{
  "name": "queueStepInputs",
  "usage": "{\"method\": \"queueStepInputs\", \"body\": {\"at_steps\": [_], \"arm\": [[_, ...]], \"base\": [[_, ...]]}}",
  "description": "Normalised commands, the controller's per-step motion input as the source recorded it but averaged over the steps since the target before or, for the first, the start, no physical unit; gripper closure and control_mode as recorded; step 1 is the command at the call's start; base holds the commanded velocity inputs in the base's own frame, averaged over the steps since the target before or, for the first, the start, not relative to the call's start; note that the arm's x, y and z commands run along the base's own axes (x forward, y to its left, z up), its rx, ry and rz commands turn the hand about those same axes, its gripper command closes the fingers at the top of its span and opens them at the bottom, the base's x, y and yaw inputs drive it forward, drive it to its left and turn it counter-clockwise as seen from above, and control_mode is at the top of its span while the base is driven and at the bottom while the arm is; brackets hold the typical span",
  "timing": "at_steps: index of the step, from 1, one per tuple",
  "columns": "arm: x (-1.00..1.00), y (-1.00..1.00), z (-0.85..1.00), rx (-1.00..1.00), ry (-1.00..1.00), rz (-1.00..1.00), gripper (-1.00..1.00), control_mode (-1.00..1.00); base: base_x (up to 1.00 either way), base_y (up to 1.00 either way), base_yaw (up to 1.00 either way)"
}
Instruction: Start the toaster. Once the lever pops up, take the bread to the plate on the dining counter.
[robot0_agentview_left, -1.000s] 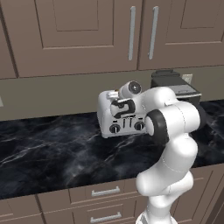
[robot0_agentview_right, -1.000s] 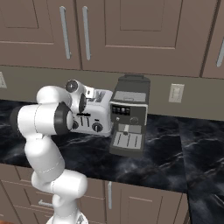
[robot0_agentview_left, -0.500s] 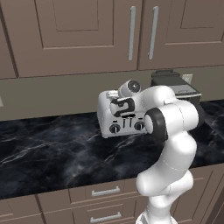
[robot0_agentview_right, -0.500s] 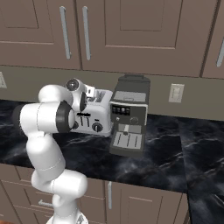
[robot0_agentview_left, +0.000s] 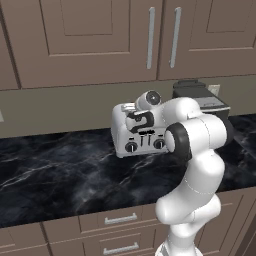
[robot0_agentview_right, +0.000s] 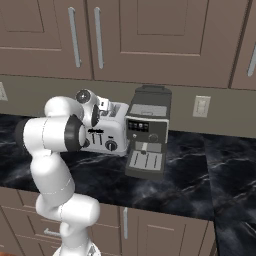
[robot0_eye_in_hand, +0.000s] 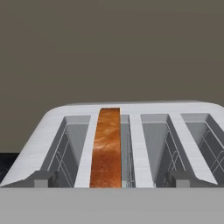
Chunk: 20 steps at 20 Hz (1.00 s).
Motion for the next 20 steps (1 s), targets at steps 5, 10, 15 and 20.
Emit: {"method": "queueStepInputs", "body": {"at_steps": [5, 10, 15, 20], "arm": [[0.00, 0.00, 0.00, 0.00, 0.00, 0.00, 1.00, -1.00], [0.00, 0.00, 0.00, 0.00, 0.00, 0.00, 1.00, -1.00], [0.00, 0.00, 0.00, 0.00, 0.00, 0.00, 1.00, -1.00], [0.00, 0.00, 0.00, 0.00, 0.00, 0.00, 1.00, -1.00]], "base": [[0.00, 0.00, 0.00], [0.00, 0.00, 0.00], [0.00, 0.00, 0.00], [0.00, 0.00, 0.00]]}}
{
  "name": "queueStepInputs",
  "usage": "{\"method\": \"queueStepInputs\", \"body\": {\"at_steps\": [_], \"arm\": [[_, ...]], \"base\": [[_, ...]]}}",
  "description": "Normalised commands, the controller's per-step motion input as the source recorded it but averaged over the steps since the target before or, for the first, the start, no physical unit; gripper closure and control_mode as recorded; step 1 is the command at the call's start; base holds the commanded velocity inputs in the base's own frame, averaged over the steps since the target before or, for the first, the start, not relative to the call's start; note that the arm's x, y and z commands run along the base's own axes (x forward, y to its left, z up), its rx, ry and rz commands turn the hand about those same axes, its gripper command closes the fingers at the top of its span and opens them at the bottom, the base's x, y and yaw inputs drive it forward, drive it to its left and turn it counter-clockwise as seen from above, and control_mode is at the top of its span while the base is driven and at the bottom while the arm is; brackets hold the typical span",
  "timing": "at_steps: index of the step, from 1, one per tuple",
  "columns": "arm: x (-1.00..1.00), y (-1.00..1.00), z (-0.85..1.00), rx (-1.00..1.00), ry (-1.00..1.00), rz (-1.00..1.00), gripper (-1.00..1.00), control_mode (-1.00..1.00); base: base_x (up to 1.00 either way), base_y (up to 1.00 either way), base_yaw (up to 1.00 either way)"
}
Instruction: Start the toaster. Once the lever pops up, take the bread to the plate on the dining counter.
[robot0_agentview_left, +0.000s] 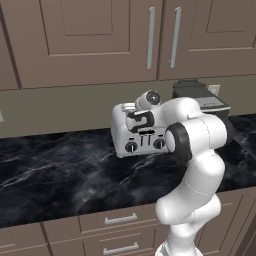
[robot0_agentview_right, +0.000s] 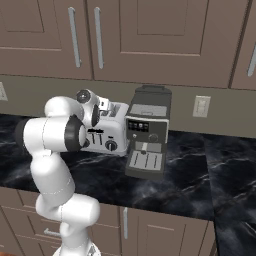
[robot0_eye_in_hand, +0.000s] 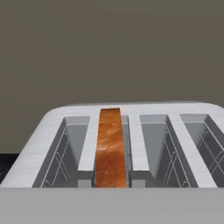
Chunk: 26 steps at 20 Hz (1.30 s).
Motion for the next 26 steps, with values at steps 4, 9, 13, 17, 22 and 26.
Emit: {"method": "queueStepInputs", "body": {"at_steps": [4, 9, 13, 17, 22, 26], "arm": [[0.00, 0.00, 0.00, 0.00, 0.00, 0.00, 1.00, -1.00], [0.00, 0.00, 0.00, 0.00, 0.00, 0.00, 1.00, -1.00], [-0.03, 0.00, 0.00, 0.00, -0.02, 0.00, 1.00, -1.00], [-0.21, 0.00, 0.08, 0.00, -0.09, 0.00, 1.00, -1.00], [-0.21, 0.00, 0.31, 0.00, -0.17, 0.00, 1.00, -1.00], [-0.24, 0.00, 0.35, 0.00, -0.11, 0.00, 1.00, -1.00]], "base": [[0.00, 0.00, 0.00], [0.00, 0.00, 0.00], [0.00, 0.00, 0.00], [0.00, 0.00, 0.00], [0.00, 0.00, 0.00], [0.00, 0.00, 0.00]]}}
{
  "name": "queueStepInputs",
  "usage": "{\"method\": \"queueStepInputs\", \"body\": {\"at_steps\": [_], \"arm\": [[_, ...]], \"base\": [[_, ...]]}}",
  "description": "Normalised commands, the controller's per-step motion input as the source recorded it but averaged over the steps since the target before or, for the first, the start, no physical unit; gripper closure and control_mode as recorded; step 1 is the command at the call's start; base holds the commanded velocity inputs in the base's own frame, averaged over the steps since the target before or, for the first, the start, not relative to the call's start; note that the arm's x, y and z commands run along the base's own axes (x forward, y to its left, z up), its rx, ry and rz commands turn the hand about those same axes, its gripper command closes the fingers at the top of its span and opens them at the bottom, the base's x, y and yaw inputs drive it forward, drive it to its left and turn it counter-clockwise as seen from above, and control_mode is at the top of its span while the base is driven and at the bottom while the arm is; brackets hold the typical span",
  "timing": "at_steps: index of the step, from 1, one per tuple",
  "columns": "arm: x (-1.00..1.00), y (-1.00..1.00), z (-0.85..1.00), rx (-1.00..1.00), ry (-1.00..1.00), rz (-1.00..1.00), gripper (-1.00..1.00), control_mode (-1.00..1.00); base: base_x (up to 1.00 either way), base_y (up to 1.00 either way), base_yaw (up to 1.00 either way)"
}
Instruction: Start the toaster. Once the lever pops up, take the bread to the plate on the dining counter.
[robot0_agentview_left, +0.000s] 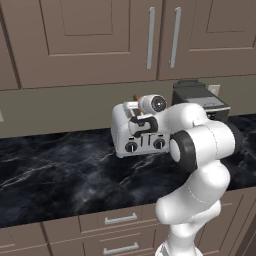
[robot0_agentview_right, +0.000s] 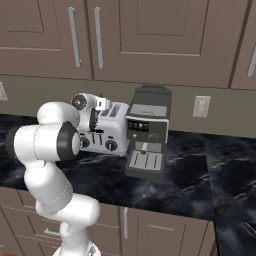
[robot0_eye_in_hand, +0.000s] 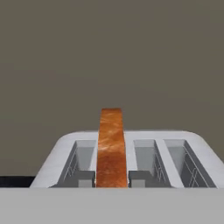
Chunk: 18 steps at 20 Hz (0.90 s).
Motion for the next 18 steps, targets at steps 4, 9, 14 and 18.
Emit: {"method": "queueStepInputs", "body": {"at_steps": [4, 9, 14, 18], "arm": [[-0.32, 0.00, 0.35, 0.00, -0.11, 0.00, 1.00, -1.00], [-0.25, 0.01, 0.40, 0.00, -0.09, 0.00, 1.00, -1.00], [-0.24, 0.00, 0.35, 0.00, -0.10, 0.00, 1.00, -1.00], [-0.43, 0.00, 0.26, 0.00, -0.03, 0.00, 1.00, -1.00]], "base": [[0.00, 0.00, 0.00], [0.00, 0.00, 0.00], [0.00, 0.00, 0.00], [0.00, 0.00, 0.00]]}}
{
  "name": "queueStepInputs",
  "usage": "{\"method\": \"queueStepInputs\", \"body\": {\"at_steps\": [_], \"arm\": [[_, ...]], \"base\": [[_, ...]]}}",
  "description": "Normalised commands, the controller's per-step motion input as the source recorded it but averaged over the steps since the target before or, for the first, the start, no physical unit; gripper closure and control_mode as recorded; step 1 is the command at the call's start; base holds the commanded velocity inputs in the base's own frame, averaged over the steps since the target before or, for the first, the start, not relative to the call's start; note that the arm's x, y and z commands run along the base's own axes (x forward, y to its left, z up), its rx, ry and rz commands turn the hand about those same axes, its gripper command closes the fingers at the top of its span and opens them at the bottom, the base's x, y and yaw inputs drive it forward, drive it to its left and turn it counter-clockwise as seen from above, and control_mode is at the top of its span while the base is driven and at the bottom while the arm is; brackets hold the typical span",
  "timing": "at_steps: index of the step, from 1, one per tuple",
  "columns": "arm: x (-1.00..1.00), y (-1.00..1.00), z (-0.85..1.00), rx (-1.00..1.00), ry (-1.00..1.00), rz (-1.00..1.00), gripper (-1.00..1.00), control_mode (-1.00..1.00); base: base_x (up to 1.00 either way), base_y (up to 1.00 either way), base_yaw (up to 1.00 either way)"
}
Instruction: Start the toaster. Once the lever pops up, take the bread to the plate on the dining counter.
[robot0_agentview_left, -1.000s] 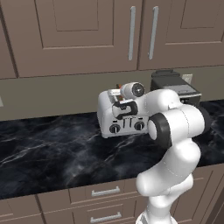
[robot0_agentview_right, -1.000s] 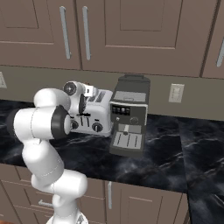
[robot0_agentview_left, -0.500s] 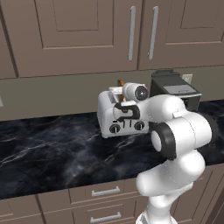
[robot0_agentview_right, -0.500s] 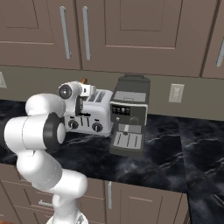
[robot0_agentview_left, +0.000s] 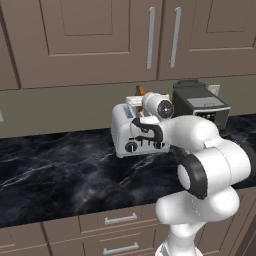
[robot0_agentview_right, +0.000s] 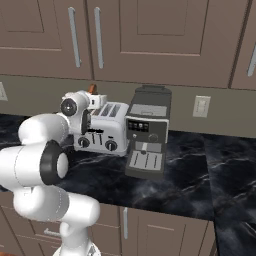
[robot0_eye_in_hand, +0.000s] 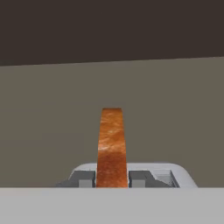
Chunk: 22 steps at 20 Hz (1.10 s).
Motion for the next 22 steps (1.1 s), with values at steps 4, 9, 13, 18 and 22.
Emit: {"method": "queueStepInputs", "body": {"at_steps": [4, 9, 13, 18, 22], "arm": [[-0.70, -0.06, 0.33, 0.00, 0.00, 0.00, 1.00, -1.00], [-0.98, -0.08, 0.48, 0.00, 0.08, 0.00, 1.00, -1.00], [-0.98, -0.06, 0.43, 0.00, 0.21, -0.01, 1.00, -1.00], [-0.90, -0.07, 0.31, 0.00, 0.34, 0.00, 1.00, -1.00], [-0.96, 0.00, 0.17, 0.00, 0.37, 0.00, 1.00, -1.00]], "base": [[0.00, 0.00, 0.00], [0.00, 0.00, 0.00], [0.00, 0.00, 0.00], [0.00, 0.00, 0.00], [0.00, 0.00, 0.00]]}}
